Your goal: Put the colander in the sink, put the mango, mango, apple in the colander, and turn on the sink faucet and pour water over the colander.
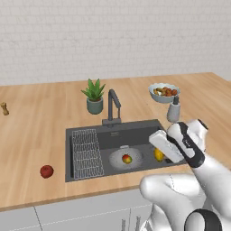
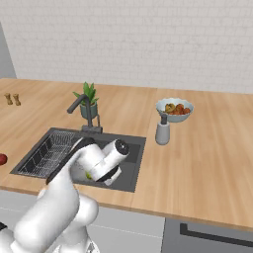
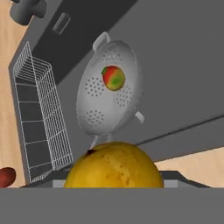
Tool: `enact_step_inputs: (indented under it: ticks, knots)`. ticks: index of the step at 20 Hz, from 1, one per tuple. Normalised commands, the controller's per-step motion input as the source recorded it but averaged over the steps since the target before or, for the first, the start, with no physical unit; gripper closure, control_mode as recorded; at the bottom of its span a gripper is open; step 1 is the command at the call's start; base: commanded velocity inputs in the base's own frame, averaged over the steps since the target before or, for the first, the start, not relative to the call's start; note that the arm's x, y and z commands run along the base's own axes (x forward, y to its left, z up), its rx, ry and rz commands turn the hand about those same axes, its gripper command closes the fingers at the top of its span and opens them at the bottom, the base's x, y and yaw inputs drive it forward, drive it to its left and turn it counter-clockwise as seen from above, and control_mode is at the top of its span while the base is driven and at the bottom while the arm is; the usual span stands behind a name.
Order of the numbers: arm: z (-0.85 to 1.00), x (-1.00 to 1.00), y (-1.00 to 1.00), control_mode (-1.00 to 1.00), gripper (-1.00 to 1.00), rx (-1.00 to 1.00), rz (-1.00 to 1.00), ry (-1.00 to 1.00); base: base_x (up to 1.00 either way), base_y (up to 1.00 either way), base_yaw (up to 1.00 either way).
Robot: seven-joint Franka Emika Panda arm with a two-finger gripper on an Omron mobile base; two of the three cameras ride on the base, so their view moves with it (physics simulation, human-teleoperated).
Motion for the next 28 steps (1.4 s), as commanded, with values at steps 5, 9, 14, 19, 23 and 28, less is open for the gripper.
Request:
enact_step_inputs:
  ticks: [5,9,14,19,23,28]
  knots:
    - [-0.32,0.9,-0.46,-1.0,1.0,0.06,0.15,0.0,0.0,0.0,0.0]
    - [-0.18,0.95,-0.23,-1.0,1.0,0.02,0.09,0.02,0.0,0.0,0.0]
    - [0.0,0.83,-0.01,-1.0,1.0,0.0,0.03,0.1,0.0,0.0,0.0]
    - [-0.23,0.26,0.09,-1.0,1.0,-0.02,0.0,0.05,0.0,0.0,0.0]
    - [-0.68,-0.06,0.22,-1.0,1.0,0.0,0.0,-0.15,0.0,0.0,0.0]
    - [-0.18,0.09,0.41,-1.0,1.0,0.0,0.02,-0.09,0.0,0.0,0.0]
